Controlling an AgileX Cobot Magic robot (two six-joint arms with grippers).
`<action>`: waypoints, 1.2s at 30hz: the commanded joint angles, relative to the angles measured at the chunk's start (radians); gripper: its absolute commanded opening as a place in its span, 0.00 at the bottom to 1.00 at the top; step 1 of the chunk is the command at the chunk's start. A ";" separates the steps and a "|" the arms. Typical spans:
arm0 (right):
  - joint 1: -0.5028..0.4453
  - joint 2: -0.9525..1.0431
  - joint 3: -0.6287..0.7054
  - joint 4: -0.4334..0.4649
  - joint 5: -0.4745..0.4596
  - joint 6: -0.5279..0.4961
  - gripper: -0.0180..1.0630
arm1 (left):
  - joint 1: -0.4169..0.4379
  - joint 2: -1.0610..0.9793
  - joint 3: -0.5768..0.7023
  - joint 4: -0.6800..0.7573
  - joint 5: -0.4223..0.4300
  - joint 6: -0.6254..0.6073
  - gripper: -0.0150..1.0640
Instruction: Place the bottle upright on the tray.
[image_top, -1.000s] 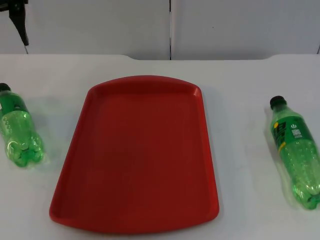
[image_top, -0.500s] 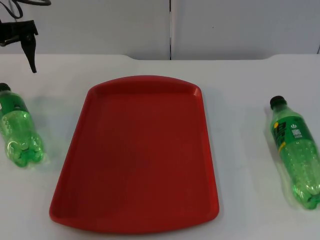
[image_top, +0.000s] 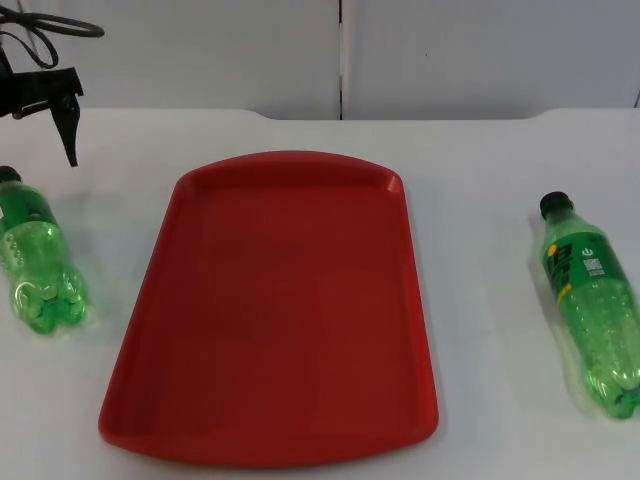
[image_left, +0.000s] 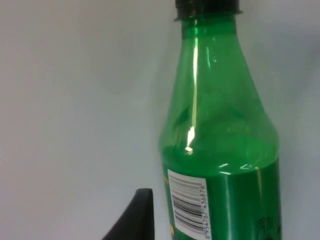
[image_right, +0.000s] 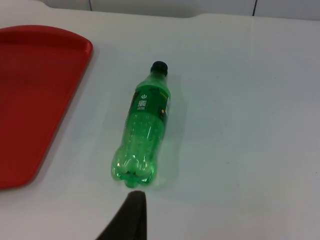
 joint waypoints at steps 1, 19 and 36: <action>-0.005 -0.003 -0.001 0.001 -0.001 -0.002 0.99 | 0.002 -0.004 0.020 0.020 -0.014 -0.014 0.99; -0.005 -0.003 -0.001 0.001 -0.001 -0.002 0.99 | -0.009 -0.004 0.180 0.023 -0.187 -0.031 0.99; -0.005 -0.003 -0.001 0.001 -0.001 -0.002 0.99 | -0.019 0.046 0.180 0.009 -0.225 -0.029 0.99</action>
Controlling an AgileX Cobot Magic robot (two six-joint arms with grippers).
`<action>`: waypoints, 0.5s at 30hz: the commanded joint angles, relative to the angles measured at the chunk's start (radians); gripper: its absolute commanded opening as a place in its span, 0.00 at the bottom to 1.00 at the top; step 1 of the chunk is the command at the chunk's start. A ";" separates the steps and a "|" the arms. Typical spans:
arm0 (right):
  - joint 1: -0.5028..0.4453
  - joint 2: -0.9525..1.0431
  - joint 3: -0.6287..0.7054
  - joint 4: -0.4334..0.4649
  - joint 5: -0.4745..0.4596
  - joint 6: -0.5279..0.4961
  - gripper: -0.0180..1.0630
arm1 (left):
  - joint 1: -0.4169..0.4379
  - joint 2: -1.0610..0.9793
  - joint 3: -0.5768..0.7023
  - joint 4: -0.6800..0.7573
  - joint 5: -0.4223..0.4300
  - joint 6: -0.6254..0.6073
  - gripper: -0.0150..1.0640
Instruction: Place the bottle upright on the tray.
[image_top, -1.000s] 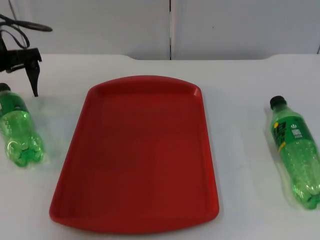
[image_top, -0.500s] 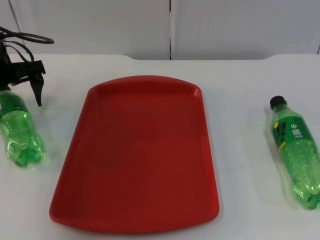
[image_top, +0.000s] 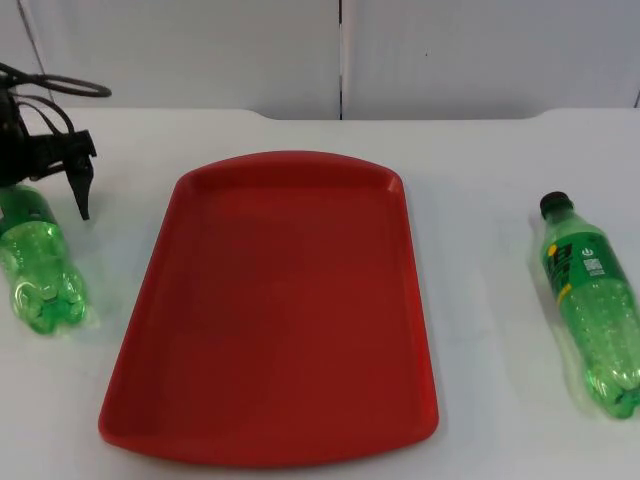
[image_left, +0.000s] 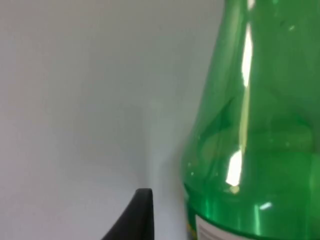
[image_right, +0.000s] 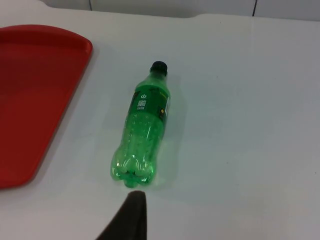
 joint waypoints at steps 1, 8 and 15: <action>-0.005 -0.003 -0.001 0.001 -0.001 0.002 0.99 | -0.012 0.006 0.003 -0.001 -0.021 -0.005 0.99; -0.005 -0.003 -0.001 0.001 -0.001 0.002 0.99 | -0.019 0.024 0.003 0.001 -0.038 -0.001 0.99; -0.005 -0.003 -0.001 0.001 -0.001 0.002 0.99 | -0.019 0.034 0.003 0.021 -0.031 -0.001 0.99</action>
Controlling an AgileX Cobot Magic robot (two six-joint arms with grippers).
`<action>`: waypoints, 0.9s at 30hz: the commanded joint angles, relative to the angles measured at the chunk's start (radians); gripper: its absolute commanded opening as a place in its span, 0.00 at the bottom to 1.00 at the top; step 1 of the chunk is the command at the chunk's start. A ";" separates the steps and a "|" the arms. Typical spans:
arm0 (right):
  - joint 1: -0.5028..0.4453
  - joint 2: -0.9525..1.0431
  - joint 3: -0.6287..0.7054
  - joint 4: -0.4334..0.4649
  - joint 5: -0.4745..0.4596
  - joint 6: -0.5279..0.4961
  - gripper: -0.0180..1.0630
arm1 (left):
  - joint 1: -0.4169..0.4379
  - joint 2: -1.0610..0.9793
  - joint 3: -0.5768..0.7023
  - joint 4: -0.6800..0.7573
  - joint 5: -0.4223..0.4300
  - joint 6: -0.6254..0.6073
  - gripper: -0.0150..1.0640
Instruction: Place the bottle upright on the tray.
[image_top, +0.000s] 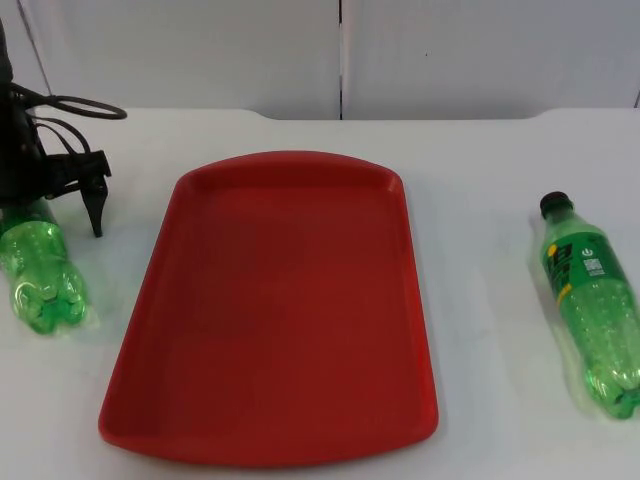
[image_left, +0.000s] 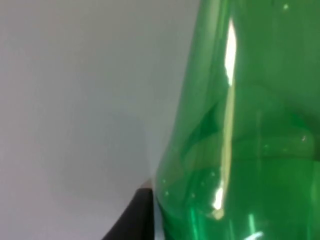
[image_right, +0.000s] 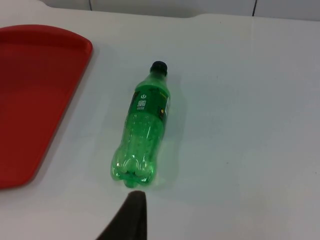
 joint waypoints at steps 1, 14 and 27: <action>-0.005 -0.003 -0.001 0.001 -0.001 0.002 0.99 | -0.004 -0.002 0.003 0.014 -0.001 -0.003 0.99; -0.005 -0.003 -0.001 0.001 -0.001 0.002 0.99 | -0.004 -0.002 0.003 0.014 -0.005 -0.011 0.62; -0.005 -0.003 -0.001 0.001 -0.001 0.002 0.99 | -0.004 0.000 0.003 0.011 -0.007 -0.048 0.01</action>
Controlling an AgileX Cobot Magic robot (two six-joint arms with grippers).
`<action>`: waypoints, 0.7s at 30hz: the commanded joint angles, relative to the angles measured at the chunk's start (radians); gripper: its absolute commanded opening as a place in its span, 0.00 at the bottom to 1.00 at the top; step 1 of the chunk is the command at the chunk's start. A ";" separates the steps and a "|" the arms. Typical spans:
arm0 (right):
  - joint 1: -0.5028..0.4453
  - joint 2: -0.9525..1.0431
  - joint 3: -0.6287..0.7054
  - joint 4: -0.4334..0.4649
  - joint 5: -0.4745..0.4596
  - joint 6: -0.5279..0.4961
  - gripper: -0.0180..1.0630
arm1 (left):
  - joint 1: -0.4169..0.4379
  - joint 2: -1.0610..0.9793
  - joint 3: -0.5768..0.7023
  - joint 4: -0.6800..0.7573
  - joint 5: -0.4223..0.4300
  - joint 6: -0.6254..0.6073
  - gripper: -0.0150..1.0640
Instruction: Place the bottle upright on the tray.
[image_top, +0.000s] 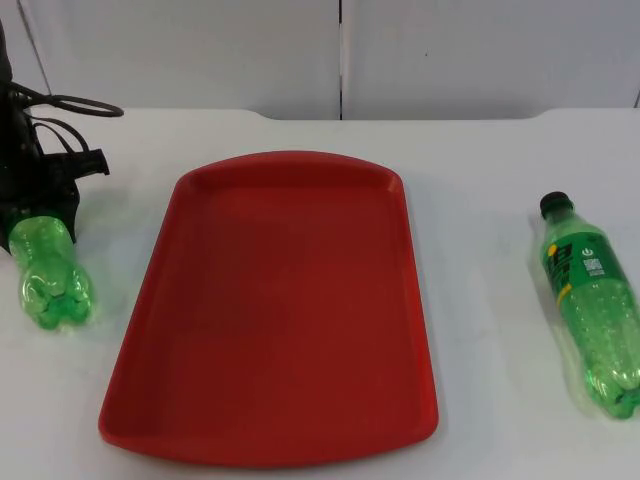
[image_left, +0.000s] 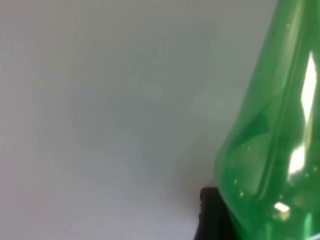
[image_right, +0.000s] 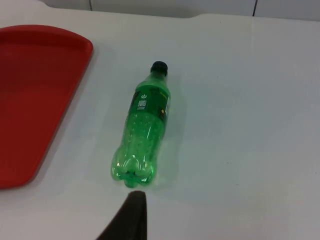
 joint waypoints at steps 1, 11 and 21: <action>-0.005 -0.003 -0.001 0.001 -0.001 0.002 0.99 | -0.004 0.000 0.003 0.004 -0.002 -0.003 0.01; -0.005 -0.003 -0.001 0.001 -0.001 0.002 0.99 | -0.021 -0.089 0.003 -0.001 0.000 0.009 0.01; -0.005 -0.003 -0.001 0.001 -0.001 0.002 0.99 | -0.043 -0.261 0.003 -0.050 0.030 0.106 0.01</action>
